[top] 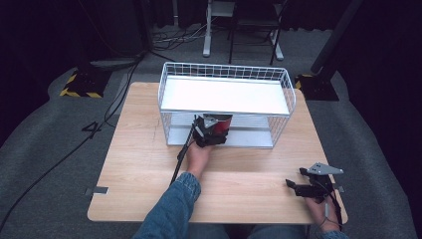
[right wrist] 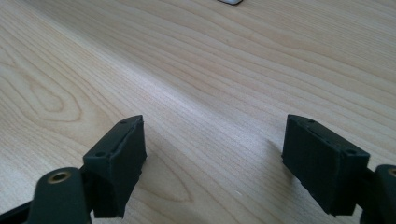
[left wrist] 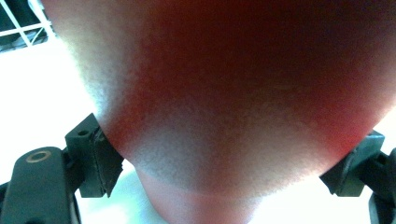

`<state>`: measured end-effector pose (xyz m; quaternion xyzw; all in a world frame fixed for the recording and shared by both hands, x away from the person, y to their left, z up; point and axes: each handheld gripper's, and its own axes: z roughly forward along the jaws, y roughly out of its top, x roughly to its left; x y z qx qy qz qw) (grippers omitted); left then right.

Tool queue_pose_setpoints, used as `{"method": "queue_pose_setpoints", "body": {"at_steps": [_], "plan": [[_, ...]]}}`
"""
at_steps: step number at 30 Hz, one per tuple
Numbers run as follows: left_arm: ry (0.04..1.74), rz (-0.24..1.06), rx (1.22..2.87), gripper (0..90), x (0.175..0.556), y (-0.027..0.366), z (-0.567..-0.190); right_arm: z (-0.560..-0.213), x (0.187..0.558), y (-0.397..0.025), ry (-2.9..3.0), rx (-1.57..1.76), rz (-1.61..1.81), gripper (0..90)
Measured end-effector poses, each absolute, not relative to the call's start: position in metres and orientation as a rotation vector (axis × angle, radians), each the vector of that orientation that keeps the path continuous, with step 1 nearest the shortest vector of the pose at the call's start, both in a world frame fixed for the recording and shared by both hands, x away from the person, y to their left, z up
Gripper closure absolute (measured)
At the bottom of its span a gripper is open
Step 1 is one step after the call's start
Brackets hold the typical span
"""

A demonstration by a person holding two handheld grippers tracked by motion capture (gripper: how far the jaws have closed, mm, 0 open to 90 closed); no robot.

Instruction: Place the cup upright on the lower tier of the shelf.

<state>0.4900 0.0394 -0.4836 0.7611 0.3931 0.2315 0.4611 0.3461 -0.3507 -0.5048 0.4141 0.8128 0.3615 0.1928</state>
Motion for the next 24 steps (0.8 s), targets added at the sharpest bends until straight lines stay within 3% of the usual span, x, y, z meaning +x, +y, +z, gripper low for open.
{"method": "queue_pose_setpoints", "body": {"at_steps": [18, 24], "plan": [[1.005, 0.457, 1.827, 13.1, 0.4968, 0.0468, -0.4875, -0.5048, 0.3461, -0.3501, 2.282, 1.160, 1.015, 21.5], [0.983, 0.473, 1.818, 6.7, 0.4936, 0.0492, -0.4836, -0.5048, 0.3457, -0.3498, 2.280, 1.157, 1.012, 21.4]]}}
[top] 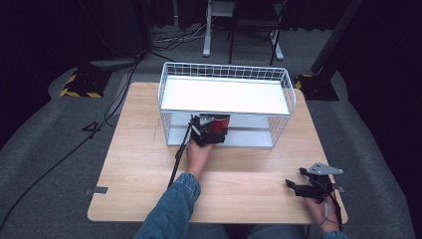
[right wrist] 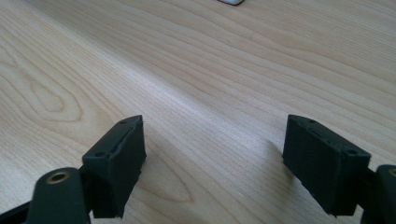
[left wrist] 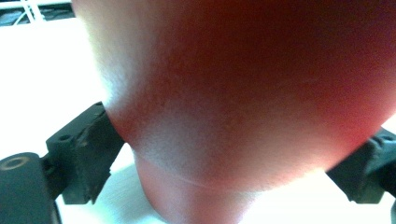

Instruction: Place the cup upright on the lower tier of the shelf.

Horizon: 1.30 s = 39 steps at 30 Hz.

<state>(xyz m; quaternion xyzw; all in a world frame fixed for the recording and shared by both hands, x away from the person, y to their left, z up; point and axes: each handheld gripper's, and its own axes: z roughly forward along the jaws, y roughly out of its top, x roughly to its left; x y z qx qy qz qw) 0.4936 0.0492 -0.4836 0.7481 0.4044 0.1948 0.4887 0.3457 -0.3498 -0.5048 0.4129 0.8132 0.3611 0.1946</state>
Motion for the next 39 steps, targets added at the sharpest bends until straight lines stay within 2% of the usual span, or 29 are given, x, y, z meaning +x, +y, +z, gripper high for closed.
{"method": "queue_pose_setpoints", "body": {"at_steps": [6, 11, 12, 15, 39], "plan": [[0.926, 0.437, 1.843, 0.1, 0.486, 0.058, -0.480, -0.505, 0.346, -0.350, 2.280, 1.164, 1.013, 21.3], [0.911, 0.427, 1.877, 0.0, 0.475, 0.070, -0.478, -0.505, 0.347, -0.348, 2.281, 1.162, 1.014, 21.0], [1.030, 0.390, 1.806, 0.0, 0.467, 0.067, -0.479, -0.505, 0.347, -0.347, 2.279, 1.162, 1.014, 21.0], [0.981, 0.405, 1.839, 0.0, 0.462, 0.074, -0.477, -0.505, 0.347, -0.346, 2.280, 1.157, 1.010, 21.0], [0.867, 0.398, 1.761, 0.0, 0.382, 0.124, -0.425, -0.505, 0.348, -0.345, 2.283, 1.157, 1.011, 20.9]]}}
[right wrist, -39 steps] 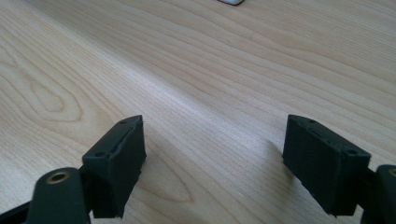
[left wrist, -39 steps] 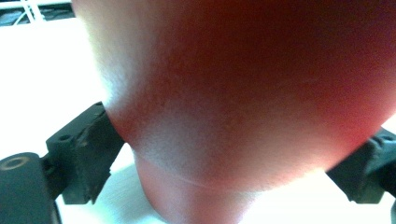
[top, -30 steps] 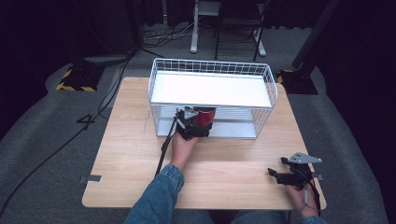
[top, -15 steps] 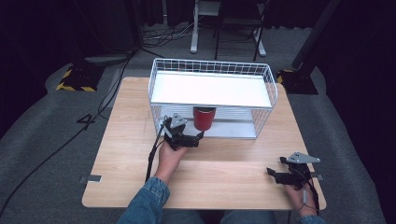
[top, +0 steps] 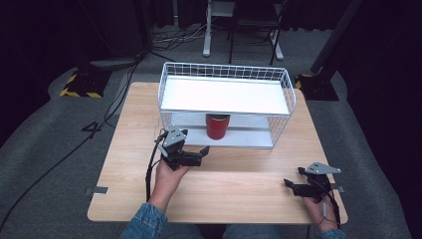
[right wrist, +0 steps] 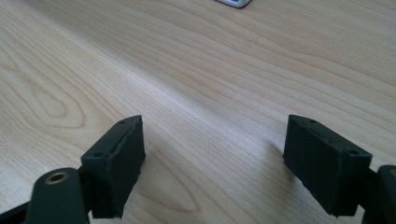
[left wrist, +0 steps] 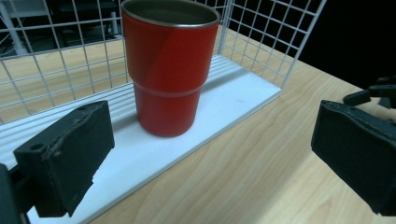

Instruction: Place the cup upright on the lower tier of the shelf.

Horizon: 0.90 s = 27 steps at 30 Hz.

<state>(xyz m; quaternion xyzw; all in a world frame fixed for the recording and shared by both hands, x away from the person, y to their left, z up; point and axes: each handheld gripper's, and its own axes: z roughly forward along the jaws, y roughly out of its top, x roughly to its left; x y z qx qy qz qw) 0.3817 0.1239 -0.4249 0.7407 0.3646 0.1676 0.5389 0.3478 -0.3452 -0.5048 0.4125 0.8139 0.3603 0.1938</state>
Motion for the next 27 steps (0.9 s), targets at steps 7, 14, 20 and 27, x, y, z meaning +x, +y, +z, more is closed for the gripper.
{"method": "queue_pose_setpoints", "body": {"at_steps": [7, 14, 20, 27], "plan": [[0.838, 0.424, 1.803, 0.0, 0.359, 0.141, -0.417, -0.505, 0.348, -0.345, 2.285, 1.159, 1.014, 20.9], [0.811, 0.440, 1.851, 0.0, 0.343, 0.153, -0.416, -0.505, 0.348, -0.345, 2.284, 1.153, 1.012, 20.9], [0.804, 0.441, 1.876, 0.0, 0.327, 0.167, -0.421, -0.505, 0.347, -0.345, 2.288, 1.146, 1.013, 20.9], [0.832, 0.422, 1.946, 0.0, 0.307, 0.176, -0.434, -0.505, 0.347, -0.345, 2.289, 1.148, 1.013, 20.9]]}}
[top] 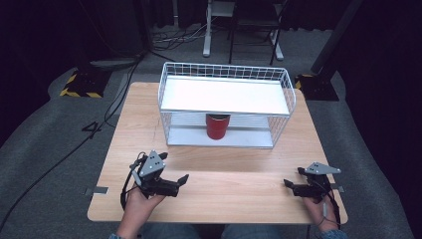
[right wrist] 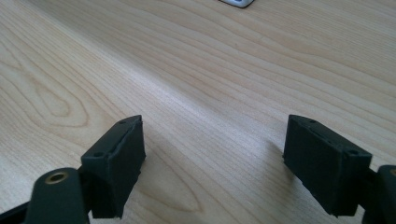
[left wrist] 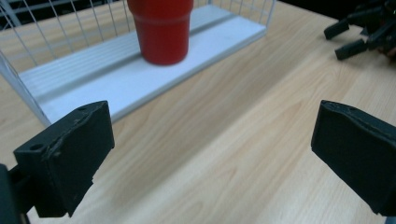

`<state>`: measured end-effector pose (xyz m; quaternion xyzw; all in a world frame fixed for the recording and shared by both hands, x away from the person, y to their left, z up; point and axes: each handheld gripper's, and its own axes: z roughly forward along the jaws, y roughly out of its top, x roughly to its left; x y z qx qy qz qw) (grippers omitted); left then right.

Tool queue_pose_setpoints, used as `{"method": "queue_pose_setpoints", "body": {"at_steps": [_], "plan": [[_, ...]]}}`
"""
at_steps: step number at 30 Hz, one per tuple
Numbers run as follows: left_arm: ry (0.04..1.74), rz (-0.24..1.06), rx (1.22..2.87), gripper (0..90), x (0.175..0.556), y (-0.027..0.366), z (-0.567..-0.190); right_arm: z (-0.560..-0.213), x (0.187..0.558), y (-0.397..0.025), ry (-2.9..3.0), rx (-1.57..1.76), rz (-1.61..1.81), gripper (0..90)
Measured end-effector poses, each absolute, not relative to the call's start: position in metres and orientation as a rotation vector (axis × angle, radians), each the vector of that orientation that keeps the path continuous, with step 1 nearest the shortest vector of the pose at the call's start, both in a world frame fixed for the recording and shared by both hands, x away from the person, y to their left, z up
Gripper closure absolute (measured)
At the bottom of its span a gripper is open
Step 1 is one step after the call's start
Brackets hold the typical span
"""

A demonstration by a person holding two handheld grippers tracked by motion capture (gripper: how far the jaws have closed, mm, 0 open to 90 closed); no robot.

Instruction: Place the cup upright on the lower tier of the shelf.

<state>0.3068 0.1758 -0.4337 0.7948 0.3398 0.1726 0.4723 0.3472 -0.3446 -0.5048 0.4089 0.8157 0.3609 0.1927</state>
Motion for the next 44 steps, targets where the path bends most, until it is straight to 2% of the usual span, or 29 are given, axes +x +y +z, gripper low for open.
{"method": "queue_pose_setpoints", "body": {"at_steps": [8, 26, 34, 44], "plan": [[0.879, 0.390, 1.968, 0.0, 0.301, 0.188, -0.450, -0.505, 0.347, -0.344, 2.291, 1.142, 1.015, 20.8], [1.023, 0.313, 2.127, 0.0, 0.307, 0.205, -0.493, -0.505, 0.346, -0.344, 2.308, 1.125, 1.022, 20.8], [1.053, 0.354, 2.228, 0.1, 0.310, 0.203, -0.505, -0.505, 0.346, -0.344, 2.311, 1.120, 1.022, 20.7], [1.036, 0.366, 2.217, 0.3, 0.311, 0.204, -0.507, -0.505, 0.347, -0.344, 2.314, 1.126, 1.027, 20.3]]}}
